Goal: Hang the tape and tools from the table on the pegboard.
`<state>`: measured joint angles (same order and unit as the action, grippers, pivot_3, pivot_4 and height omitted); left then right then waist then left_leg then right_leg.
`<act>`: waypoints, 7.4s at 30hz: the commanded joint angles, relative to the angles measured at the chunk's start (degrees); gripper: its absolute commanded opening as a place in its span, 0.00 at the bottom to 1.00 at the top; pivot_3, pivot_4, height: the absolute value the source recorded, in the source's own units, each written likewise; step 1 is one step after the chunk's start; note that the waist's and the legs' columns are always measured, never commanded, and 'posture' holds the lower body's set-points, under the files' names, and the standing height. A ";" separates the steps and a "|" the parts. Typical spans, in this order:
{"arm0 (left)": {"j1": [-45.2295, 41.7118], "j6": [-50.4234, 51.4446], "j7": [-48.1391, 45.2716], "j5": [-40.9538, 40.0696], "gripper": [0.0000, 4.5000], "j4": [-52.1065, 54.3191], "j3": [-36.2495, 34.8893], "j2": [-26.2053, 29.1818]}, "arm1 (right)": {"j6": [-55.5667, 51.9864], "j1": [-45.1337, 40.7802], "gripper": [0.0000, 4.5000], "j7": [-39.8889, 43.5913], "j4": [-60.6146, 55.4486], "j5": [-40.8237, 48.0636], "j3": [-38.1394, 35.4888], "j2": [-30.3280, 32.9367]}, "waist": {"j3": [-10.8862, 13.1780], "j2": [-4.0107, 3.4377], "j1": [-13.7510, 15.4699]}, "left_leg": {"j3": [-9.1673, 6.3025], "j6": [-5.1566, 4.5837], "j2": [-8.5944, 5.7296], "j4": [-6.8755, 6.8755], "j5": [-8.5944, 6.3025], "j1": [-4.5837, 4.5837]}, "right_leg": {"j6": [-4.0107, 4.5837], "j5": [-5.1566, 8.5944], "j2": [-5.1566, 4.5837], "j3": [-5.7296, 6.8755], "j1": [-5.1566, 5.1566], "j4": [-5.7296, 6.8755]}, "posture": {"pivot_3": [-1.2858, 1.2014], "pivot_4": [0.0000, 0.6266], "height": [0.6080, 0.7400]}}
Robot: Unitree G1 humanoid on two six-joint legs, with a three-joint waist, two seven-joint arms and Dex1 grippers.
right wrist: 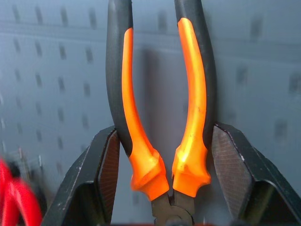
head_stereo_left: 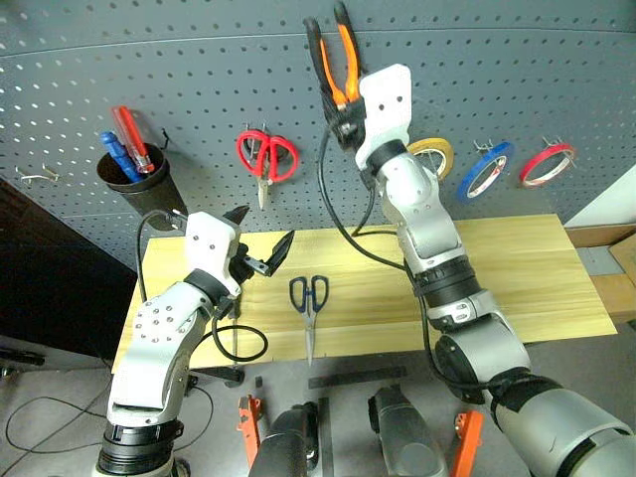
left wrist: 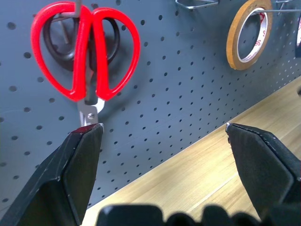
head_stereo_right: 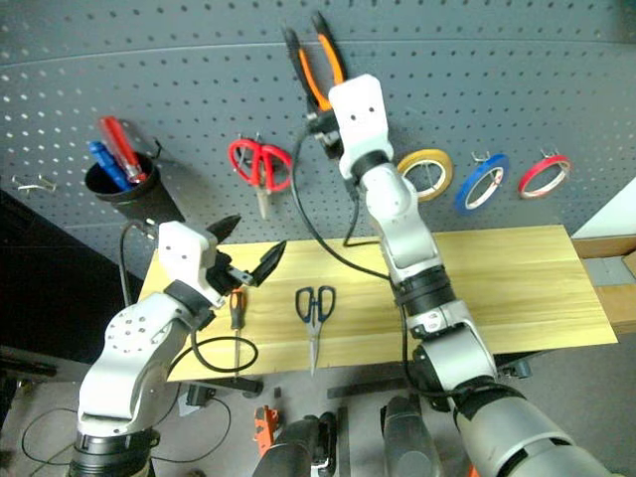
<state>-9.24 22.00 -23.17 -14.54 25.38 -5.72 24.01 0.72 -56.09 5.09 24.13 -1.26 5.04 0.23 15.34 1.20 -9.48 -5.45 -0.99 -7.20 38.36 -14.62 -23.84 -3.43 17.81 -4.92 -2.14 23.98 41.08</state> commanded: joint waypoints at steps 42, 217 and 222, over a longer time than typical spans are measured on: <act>-1.58 36.00 15.84 9.06 1.00 -11.66 17.58 -12.22 | -64.17 30.74 0.99 28.50 -60.17 33.12 3.39 30.72 | -0.07 0.21 2.12 | 0.08 -0.26 0.17 -0.15 -0.14 -0.04 | 0.01 -0.06 0.01 0.12 -0.04 -0.18 | 0.44 0.43 1.00; -34.66 16.05 16.85 -0.24 0.17 0.30 -14.70 2.46 | -37.40 16.26 1.00 37.70 -50.65 33.63 -2.43 32.70 | -0.06 0.44 4.55 | 0.03 -0.02 0.81 -0.24 -0.08 -0.08 | 0.39 -0.52 -0.03 1.62 -0.40 -1.33 | 0.46 0.35 1.00; -38.92 14.07 17.80 0.09 0.17 -4.46 -16.52 4.99 | -36.69 15.84 1.00 37.17 -49.95 33.36 -2.67 32.18 | -0.08 0.46 4.40 | 0.04 -0.01 0.80 -0.23 -0.08 -0.10 | 0.38 -0.53 -0.05 1.66 -0.38 -1.36 | 0.46 0.35 1.00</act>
<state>-47.63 37.74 -5.75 -14.68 21.30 -20.74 28.08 -37.38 -39.04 42.31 -24.78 32.13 3.91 32.53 15.26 1.65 -5.08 -5.41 -0.99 -6.40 38.12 -14.70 -23.91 -3.05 17.27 -4.97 -0.47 23.60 39.73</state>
